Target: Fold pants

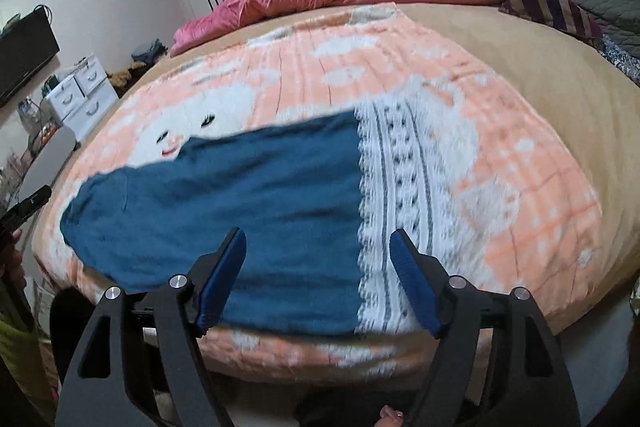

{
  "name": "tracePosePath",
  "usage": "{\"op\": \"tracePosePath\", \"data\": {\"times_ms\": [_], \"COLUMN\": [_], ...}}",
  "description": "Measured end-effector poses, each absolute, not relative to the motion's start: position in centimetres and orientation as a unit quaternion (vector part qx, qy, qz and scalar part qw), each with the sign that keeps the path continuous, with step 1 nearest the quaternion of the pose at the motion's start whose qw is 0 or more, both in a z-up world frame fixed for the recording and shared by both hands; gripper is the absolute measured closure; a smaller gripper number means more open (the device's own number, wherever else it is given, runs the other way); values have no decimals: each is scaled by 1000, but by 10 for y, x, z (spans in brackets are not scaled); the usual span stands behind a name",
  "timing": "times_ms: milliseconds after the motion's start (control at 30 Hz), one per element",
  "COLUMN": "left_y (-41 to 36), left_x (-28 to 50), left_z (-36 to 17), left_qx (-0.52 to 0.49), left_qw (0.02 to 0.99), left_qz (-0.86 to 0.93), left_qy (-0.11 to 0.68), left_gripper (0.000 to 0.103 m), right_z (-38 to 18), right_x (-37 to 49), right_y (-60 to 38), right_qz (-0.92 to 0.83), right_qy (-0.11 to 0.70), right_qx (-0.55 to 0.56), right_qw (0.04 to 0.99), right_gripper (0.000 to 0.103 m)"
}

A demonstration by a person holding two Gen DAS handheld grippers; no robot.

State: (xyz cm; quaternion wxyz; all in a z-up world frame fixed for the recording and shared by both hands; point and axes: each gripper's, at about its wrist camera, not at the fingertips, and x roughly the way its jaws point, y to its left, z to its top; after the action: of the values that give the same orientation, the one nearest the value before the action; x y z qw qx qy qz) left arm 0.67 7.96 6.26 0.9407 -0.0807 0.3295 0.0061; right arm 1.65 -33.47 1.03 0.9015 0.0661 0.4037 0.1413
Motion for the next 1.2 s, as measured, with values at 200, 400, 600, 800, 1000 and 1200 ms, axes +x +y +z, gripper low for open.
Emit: {"op": "tracePosePath", "data": {"times_ms": [200,400,600,800,1000,1200], "left_y": [25,-13,-35,-46,-55,-56], "left_x": [55,120,176,196,205,216], "left_z": [64,52,25,-3,-26,-37], "left_qx": [-53,-42,-16,7,38,-10], "left_qw": [937,915,886,871,860,844], "left_qz": [-66,-111,-149,-175,-177,-216], "left_qy": [339,385,440,460,477,490], "left_gripper": [46,46,46,46,46,52], "right_z": [22,35,25,-1,-25,-40], "right_x": [52,102,152,163,181,190], "right_y": [-342,-329,-356,-381,-391,-387], "right_qz": [124,139,116,130,155,207], "right_qy": [402,399,425,437,459,484], "right_qx": [65,24,35,76,114,121], "right_qw": [905,906,897,887,867,842], "right_gripper": [30,30,30,30,31,54]}}
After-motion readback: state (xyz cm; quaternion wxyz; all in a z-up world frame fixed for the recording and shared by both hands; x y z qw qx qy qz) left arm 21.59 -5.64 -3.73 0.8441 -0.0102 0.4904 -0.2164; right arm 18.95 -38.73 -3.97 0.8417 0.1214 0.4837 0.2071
